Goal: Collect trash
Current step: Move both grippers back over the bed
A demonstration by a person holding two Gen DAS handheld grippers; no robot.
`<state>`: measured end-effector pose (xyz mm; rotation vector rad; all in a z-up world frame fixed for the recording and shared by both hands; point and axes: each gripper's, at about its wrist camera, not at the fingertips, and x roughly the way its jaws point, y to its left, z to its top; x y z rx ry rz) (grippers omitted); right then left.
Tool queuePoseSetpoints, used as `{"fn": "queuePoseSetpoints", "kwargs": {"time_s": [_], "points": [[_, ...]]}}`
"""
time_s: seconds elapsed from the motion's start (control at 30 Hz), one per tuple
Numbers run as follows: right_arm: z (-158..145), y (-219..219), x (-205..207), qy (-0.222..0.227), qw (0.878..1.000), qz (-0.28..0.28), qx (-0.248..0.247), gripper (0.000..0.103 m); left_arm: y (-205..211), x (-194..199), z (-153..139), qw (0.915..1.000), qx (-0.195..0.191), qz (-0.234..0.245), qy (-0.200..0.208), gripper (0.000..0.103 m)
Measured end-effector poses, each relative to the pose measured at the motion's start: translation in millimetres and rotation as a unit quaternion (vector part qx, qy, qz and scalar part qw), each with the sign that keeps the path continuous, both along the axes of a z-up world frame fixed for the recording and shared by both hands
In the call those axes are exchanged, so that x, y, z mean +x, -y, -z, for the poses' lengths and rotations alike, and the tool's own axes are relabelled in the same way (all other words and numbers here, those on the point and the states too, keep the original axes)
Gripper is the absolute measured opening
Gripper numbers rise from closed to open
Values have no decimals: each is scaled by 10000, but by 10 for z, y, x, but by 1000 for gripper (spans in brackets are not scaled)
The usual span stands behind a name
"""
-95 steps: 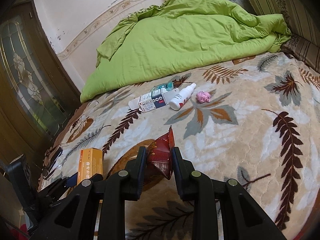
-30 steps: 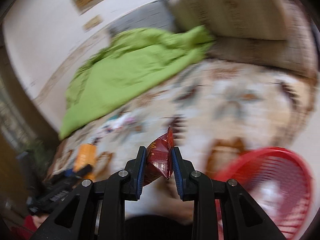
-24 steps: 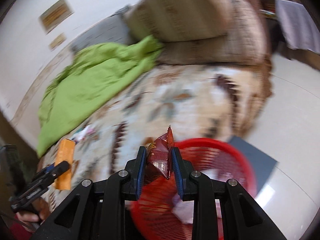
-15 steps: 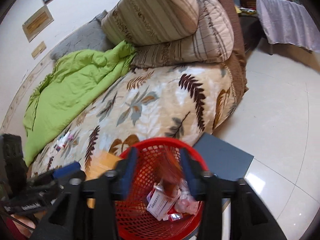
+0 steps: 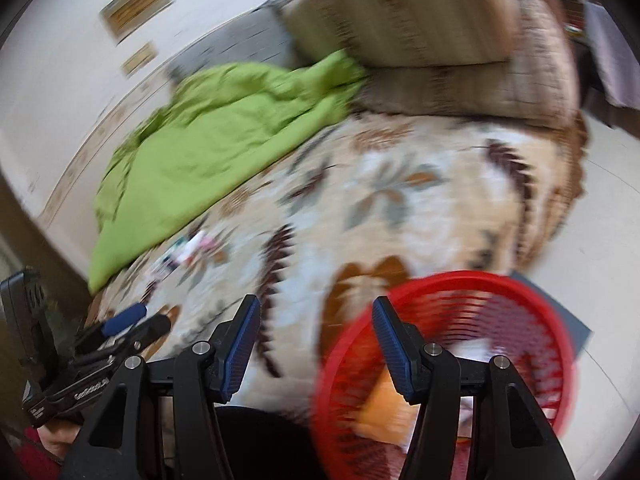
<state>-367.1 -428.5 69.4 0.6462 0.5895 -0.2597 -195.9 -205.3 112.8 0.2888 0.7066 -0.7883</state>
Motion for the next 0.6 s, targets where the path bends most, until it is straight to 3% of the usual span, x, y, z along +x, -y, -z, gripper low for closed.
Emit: {"fn": "queuePoseSetpoints", "kwargs": {"time_s": [0.23,0.6], "points": [[-98,-533,570,-57,9965,-794,-246,63,-581,223,5,9950,219,-811,540,75],[-164,-1116,1124,-179,9869,-1533,-469,63,-1065,458,44,9894,144,-1342,540,75]]}}
